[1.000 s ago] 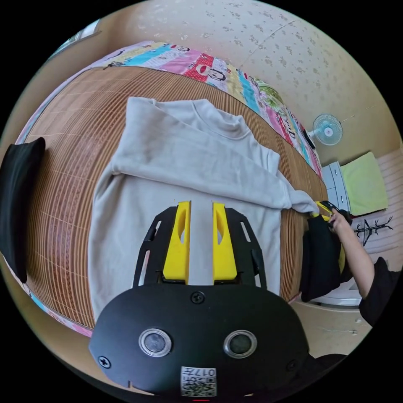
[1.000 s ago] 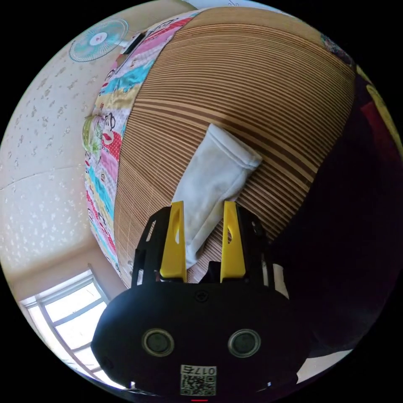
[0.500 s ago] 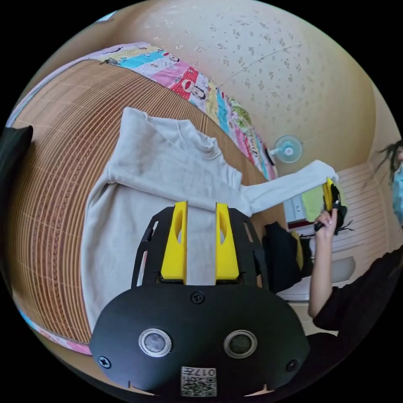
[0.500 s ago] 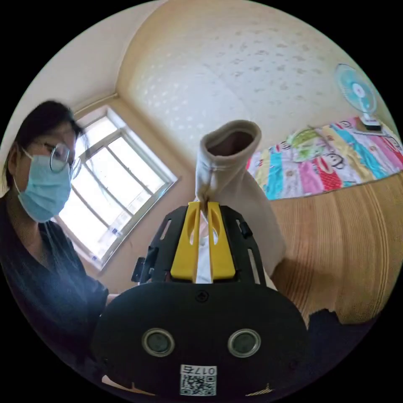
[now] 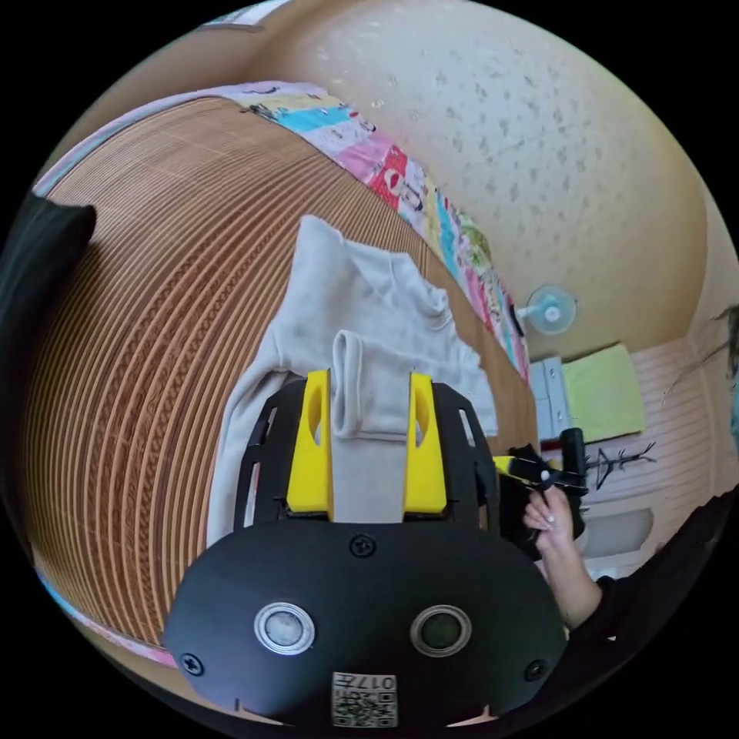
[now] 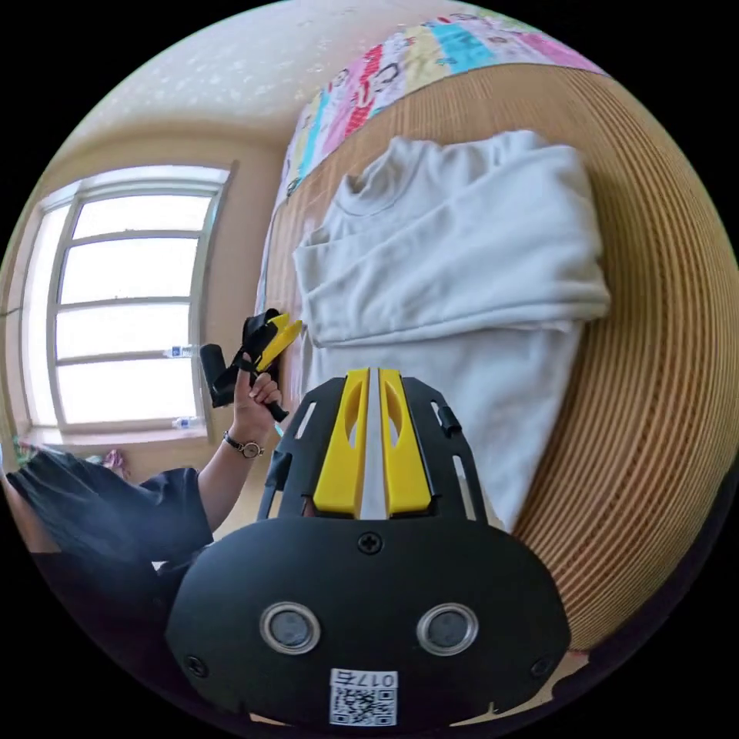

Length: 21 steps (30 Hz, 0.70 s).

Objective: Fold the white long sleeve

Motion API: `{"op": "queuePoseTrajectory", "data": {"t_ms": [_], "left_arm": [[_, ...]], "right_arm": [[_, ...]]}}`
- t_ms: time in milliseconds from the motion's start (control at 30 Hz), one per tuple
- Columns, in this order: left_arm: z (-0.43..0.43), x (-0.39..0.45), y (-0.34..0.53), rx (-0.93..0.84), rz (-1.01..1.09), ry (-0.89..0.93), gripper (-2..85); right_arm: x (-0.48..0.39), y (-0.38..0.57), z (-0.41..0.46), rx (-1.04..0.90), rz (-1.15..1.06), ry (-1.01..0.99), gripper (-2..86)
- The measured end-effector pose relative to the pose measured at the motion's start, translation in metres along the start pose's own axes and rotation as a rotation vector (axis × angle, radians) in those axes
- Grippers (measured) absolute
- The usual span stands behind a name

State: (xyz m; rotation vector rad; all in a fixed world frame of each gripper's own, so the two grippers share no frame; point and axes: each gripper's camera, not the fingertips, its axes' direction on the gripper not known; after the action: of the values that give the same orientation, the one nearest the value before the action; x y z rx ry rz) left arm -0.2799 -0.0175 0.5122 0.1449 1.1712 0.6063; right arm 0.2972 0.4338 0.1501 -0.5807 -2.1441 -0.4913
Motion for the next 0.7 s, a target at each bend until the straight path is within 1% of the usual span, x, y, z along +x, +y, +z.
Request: {"op": "queuePoseTrajectory", "data": {"t_ms": [67, 100, 133, 167, 233, 300, 367, 433, 500, 567, 633, 700], "left_arm": [[0.039, 0.014, -0.018, -0.136, 0.017, -0.151, 11.1], [0.045, 0.018, -0.021, -0.148, 0.020, -0.188, 10.1], [0.045, 0.030, -0.024, -0.138, 0.044, -0.249, 7.3], [0.043, 0.046, -0.029, -0.155, 0.092, -0.272, 3.8], [0.024, 0.073, -0.040, -0.186, 0.131, -0.293, 2.9], [-0.007, 0.108, -0.050, -0.147, 0.201, -0.282, 2.5], [-0.041, 0.146, -0.069, -0.066, 0.313, -0.330, 2.5], [-0.054, 0.152, -0.093, -0.015, 0.378, -0.350, 2.9], [-0.052, 0.132, -0.127, -0.026, 0.371, -0.323, 4.0], [-0.043, 0.082, -0.163, -0.088, 0.250, -0.307, 6.0], [-0.052, 0.052, -0.169, -0.114, 0.197, -0.282, 7.6], [-0.073, 0.029, -0.157, -0.137, 0.161, -0.238, 8.7]], "right_arm": [[0.017, 0.004, -0.010, 0.016, 0.046, -0.012, 2.5], [0.027, 0.005, -0.016, 0.024, 0.073, -0.020, 2.5], [0.031, 0.005, -0.019, 0.028, 0.085, -0.022, 2.5], [0.038, 0.007, -0.024, 0.037, 0.103, -0.018, 2.5], [0.042, 0.009, -0.032, 0.059, 0.115, 0.003, 2.4], [0.046, 0.012, -0.040, 0.091, 0.127, 0.026, 2.2], [0.052, 0.013, -0.042, 0.115, 0.147, 0.027, 2.1], [0.060, 0.016, -0.041, 0.125, 0.198, -0.009, 2.2], [0.063, 0.029, -0.038, 0.173, 0.233, -0.046, 2.2], [0.066, 0.039, -0.034, 0.163, 0.257, -0.024, 2.7], [0.072, 0.048, -0.036, 0.132, 0.265, -0.002, 3.8], [0.080, 0.063, -0.048, 0.100, 0.237, 0.050, 5.2]]}}
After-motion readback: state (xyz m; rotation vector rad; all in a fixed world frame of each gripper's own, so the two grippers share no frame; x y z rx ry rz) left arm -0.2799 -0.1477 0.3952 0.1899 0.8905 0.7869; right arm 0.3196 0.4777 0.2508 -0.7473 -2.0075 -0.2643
